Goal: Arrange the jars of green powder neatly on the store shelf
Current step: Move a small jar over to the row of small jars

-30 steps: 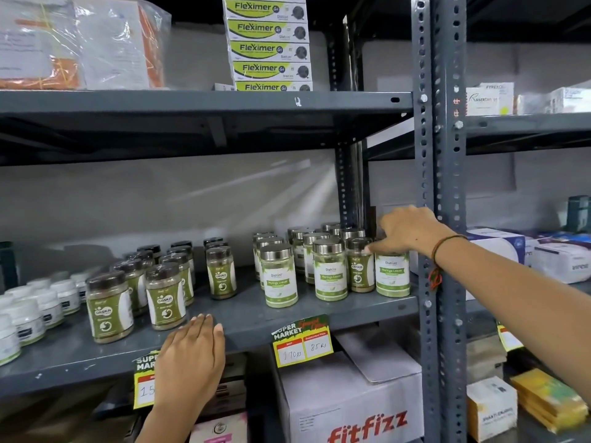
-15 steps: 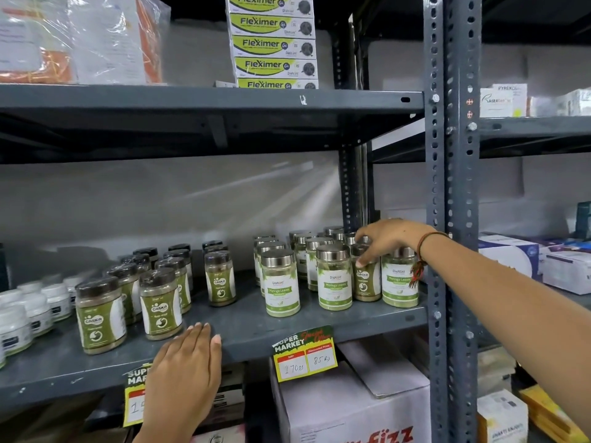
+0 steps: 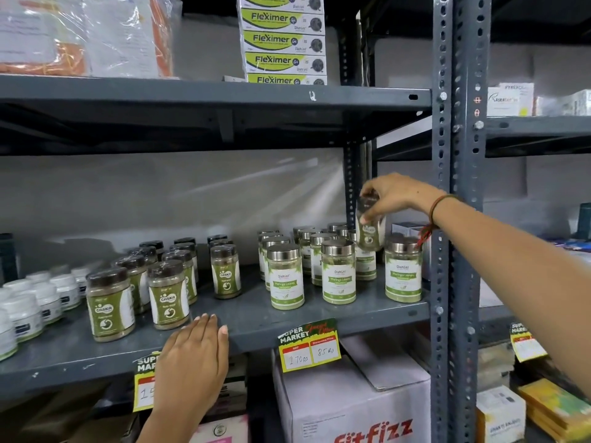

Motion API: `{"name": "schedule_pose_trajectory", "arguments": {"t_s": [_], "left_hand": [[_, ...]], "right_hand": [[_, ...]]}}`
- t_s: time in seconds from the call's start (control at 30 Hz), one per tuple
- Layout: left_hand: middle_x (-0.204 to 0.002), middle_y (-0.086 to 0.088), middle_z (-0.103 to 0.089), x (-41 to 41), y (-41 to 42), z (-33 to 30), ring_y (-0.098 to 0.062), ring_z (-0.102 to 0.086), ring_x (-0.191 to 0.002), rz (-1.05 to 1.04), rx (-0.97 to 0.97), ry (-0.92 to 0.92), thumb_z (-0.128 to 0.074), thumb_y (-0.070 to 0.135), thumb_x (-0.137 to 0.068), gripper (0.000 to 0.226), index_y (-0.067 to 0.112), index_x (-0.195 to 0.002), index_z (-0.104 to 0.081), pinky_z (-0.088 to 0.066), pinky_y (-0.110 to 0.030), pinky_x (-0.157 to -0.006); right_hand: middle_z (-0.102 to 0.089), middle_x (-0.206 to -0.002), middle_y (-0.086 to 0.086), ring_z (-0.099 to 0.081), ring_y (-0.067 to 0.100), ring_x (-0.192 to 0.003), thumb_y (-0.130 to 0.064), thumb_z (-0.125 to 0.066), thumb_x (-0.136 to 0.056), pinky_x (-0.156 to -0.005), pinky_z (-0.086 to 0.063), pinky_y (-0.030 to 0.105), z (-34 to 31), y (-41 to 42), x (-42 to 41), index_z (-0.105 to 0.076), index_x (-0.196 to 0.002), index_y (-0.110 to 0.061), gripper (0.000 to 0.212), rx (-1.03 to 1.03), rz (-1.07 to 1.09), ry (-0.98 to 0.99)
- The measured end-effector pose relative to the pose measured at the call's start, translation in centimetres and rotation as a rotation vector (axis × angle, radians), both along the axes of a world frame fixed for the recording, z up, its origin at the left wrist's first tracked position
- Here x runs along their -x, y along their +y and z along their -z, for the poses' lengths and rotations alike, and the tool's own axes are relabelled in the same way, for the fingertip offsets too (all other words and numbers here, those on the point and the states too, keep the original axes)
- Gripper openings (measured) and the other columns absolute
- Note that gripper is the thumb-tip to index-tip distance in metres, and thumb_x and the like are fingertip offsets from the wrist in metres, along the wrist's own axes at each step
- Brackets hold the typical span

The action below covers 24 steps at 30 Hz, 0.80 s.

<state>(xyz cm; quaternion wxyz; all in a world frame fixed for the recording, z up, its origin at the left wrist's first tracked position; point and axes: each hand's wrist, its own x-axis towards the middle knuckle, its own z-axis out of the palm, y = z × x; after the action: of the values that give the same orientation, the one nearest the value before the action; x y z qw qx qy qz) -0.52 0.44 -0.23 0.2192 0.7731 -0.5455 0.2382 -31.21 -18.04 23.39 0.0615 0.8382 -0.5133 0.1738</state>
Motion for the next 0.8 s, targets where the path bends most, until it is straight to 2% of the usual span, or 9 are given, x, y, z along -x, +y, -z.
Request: {"name": "schedule_pose_trajectory", "arguments": {"t_s": [0.13, 0.27, 0.4, 0.53, 0.6, 0.73, 0.8], "left_hand": [[-0.117, -0.011, -0.069, 0.1, 0.0, 0.0, -0.025, -0.062, -0.111, -0.002, 0.006, 0.004, -0.023, 0.04, -0.093, 0.058, 0.006, -0.116, -0.065, -0.049, -0.042, -0.098], [-0.115, -0.013, -0.07, 0.3, 0.1, -0.1, -0.026, -0.064, -0.109, 0.002, 0.015, 0.003, -0.024, 0.038, -0.094, 0.057, 0.005, -0.114, -0.065, -0.05, -0.042, -0.097], [-0.117, -0.012, -0.069, 0.2, 0.1, -0.1, -0.025, -0.063, -0.111, 0.003, 0.02, 0.0, -0.022, 0.039, -0.094, 0.057, 0.007, -0.117, -0.064, -0.048, -0.041, -0.098], [-0.117, -0.011, -0.069, 0.1, -0.1, -0.1, -0.025, -0.063, -0.11, 0.007, 0.027, -0.003, -0.022, 0.039, -0.095, 0.057, 0.007, -0.117, -0.064, -0.049, -0.04, -0.098], [-0.117, -0.01, -0.069, 0.0, -0.2, 0.0, -0.024, -0.063, -0.111, 0.007, 0.031, -0.003, -0.022, 0.039, -0.095, 0.056, 0.008, -0.117, -0.064, -0.048, -0.04, -0.098], [-0.121, -0.007, -0.068, -0.3, -0.3, 0.2, -0.021, -0.061, -0.114, 0.019, 0.05, -0.006, -0.023, 0.039, -0.097, 0.054, 0.011, -0.12, -0.062, -0.047, -0.038, -0.099], [-0.122, -0.007, -0.067, -0.5, -0.4, 0.3, -0.02, -0.06, -0.114, 0.024, 0.05, -0.007, -0.022, 0.04, -0.097, 0.054, 0.011, -0.121, -0.061, -0.047, -0.038, -0.1]], "right_hand": [[-0.065, -0.12, 0.006, -0.06, 0.026, -0.107, -0.042, -0.083, -0.07, -0.09, -0.047, 0.034, -2.9, 2.6, -1.3, -0.059, -0.127, -0.018, 0.067, 0.127, -0.075, -0.058], [-0.065, -0.12, 0.002, -0.06, 0.021, -0.108, -0.037, -0.085, -0.07, -0.091, -0.047, 0.032, -3.7, 5.0, -4.3, -0.061, -0.125, -0.018, 0.063, 0.117, -0.274, -0.196], [-0.066, -0.118, -0.004, -0.06, 0.015, -0.106, -0.04, -0.085, -0.07, -0.091, -0.047, 0.029, -2.7, 7.0, -8.7, -0.063, -0.124, -0.021, 0.061, 0.099, -0.448, -0.213], [-0.065, -0.113, -0.011, -0.059, 0.008, -0.098, -0.044, -0.083, -0.071, -0.075, -0.042, 0.015, -1.0, 7.8, -13.3, -0.063, -0.122, -0.025, 0.059, 0.023, -0.566, -0.143], [-0.063, -0.112, -0.011, -0.058, 0.007, -0.097, -0.045, -0.082, -0.072, -0.072, -0.039, 0.013, 0.1, 7.7, -15.4, -0.061, -0.125, -0.025, 0.06, -0.027, -0.593, -0.084], [-0.062, -0.119, -0.005, -0.057, 0.012, -0.103, -0.041, -0.079, -0.078, -0.084, -0.044, 0.024, 2.6, 6.9, -19.0, -0.056, -0.132, -0.019, 0.063, -0.129, -0.613, 0.064], [-0.062, -0.127, 0.0, -0.058, 0.017, -0.109, -0.038, -0.079, -0.08, -0.082, -0.042, 0.024, 3.7, 6.2, -20.4, -0.055, -0.134, -0.016, 0.063, -0.179, -0.62, 0.101]]}}
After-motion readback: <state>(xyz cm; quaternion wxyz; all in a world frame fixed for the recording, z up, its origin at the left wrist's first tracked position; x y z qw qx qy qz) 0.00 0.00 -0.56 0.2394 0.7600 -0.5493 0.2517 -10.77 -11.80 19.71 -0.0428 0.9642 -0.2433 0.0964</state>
